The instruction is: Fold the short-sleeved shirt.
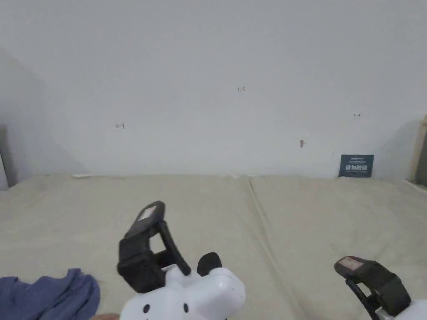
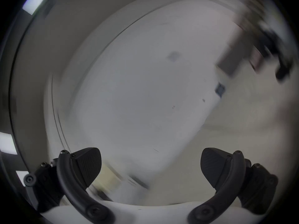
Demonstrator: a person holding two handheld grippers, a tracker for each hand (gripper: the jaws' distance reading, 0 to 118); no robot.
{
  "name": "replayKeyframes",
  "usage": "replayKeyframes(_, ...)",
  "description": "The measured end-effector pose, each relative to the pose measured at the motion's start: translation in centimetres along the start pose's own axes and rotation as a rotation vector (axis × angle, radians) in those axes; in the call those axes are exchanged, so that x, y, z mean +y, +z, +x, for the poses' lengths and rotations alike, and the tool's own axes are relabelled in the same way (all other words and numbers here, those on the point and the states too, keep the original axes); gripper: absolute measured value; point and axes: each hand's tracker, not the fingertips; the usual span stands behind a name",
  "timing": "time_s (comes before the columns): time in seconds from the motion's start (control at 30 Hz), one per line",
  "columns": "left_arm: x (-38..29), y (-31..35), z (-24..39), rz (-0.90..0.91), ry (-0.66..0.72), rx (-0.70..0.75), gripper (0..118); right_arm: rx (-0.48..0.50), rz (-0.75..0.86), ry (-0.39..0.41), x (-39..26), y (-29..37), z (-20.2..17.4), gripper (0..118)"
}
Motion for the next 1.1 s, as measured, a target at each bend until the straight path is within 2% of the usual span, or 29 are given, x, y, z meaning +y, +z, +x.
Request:
replayKeyframes(0.03,-0.1,0.2,1.2,0.055,-0.163,-0.009,118,-0.013,-0.038,-0.159,0.4,-0.4,1.7,118)
replayKeyframes(0.1,-0.4,0.4,2.6,0.095,-0.305,-0.044,118,-0.059,-0.047,-0.271,0.1,-0.6,3.8,118)
replayKeyframes(0.2,-0.1,0.2,1.9,0.054,-0.132,-0.121,118,-0.087,0.011,-0.134,-0.1,-0.2,3.7,118)
replayKeyframes(0.27,0.2,-0.2,0.6,-0.024,0.066,-0.125,118,-0.065,0.057,0.025,0.4,0.3,2.1,118)
replayKeyframes(0.3,0.2,-0.6,-0.3,-0.077,0.196,-0.122,118,-0.049,0.097,0.149,0.3,0.8,0.5,118)
replayKeyframes(0.37,-0.6,-1.6,-2.6,-0.209,0.484,-0.137,118,-0.028,0.214,0.497,-0.2,1.9,-2.7,118)
replayKeyframes(0.43,-2.4,-2.2,-4.7,-0.355,0.829,-0.148,118,-0.057,0.396,0.964,-2.4,3.2,-6.0,118)
replayKeyframes(0.47,-3.6,-2.4,-5.4,-0.429,1.027,-0.123,118,-0.062,0.521,1.165,-4.0,3.7,-6.4,118)
replayKeyframes(0.5,-5.1,-2.2,-5.8,-0.48,1.219,-0.102,118,-0.049,0.653,1.33,-5.6,4.3,-6.2,118)
replayKeyframes(0.53,-6.4,-1.7,-5.7,-0.48,1.358,-0.081,118,-0.04,0.761,1.443,-6.9,4.7,-6.0,118)
replayKeyframes(0.57,-7.4,-0.9,-5.5,-0.433,1.41,-0.036,118,-0.044,0.817,1.5,-7.7,4.6,-5.6,118)
replayKeyframes(0.6,-7.1,-0.4,-5.1,-0.371,1.395,0.012,118,-0.057,0.776,1.467,-7.7,4.5,-5.5,118)
replayKeyframes(0.67,-6.6,0.0,-4.7,-0.371,1.222,0.09,118,-0.029,0.629,1.404,-7.6,4.2,-5.4,118)
replayKeyframes(0.73,-5.8,-0.1,-4.2,-0.351,1.119,0.046,118,-0.06,0.574,1.342,-7.3,3.5,-4.7,118)
replayKeyframes(0.8,-5.3,0.0,-4.0,-0.33,1.073,0.017,118,-0.077,0.559,1.337,-7.3,3.1,-4.1,118)
replayKeyframes(1.1,-5.1,0.1,-3.4,-0.345,1.084,-0.018,118,-0.119,0.574,1.329,-7.1,2.8,-4.3,118)
